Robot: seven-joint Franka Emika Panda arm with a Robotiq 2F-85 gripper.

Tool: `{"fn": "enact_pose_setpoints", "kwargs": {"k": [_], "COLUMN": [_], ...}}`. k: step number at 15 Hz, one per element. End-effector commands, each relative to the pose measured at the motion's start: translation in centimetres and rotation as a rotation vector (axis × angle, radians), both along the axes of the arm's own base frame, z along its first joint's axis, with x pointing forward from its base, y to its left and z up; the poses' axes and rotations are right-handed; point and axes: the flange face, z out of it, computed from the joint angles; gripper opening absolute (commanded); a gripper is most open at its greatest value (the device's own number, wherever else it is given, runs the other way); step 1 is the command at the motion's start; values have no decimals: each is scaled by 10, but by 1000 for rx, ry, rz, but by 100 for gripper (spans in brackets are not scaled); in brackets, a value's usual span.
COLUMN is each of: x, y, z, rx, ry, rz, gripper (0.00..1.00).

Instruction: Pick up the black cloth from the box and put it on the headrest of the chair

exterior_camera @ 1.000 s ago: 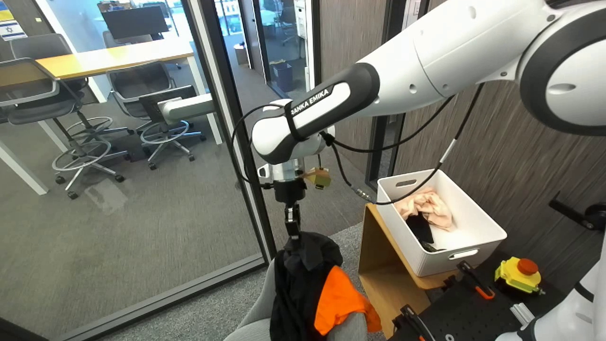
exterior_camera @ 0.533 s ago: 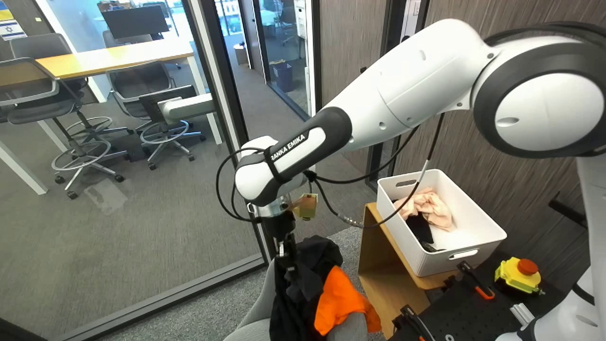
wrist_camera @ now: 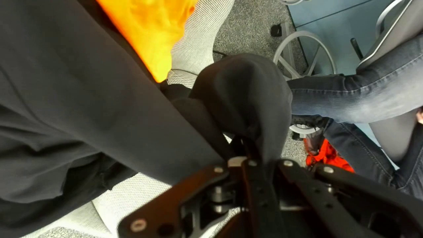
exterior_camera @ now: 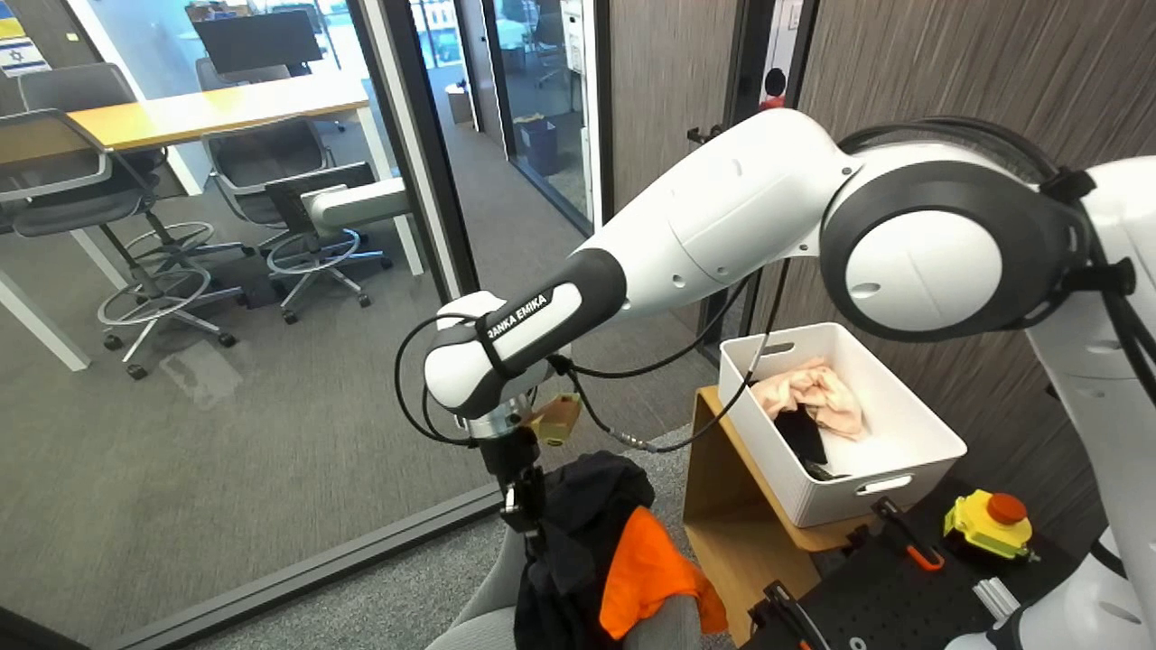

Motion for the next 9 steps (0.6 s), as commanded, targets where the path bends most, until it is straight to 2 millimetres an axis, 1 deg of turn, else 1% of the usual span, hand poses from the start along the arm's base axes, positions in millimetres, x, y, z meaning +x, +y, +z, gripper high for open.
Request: {"fn": "enact_pose_setpoints", "kwargs": {"k": [1,3,4,5,6,8,9], "x": [15,20,21,22,23,25,26], "y": [14,16,16,17,18,19,20], "z": [1,1,2,2,3,7,8], "rx": [-21,-27,-39,-45,-50,-52,-54], "ry": [17,20,27,31,36,39,41], "rz": [-15,-22,-27,-30,-32,-35,-36], "gripper": [4,5,31,32,37,53,62]}}
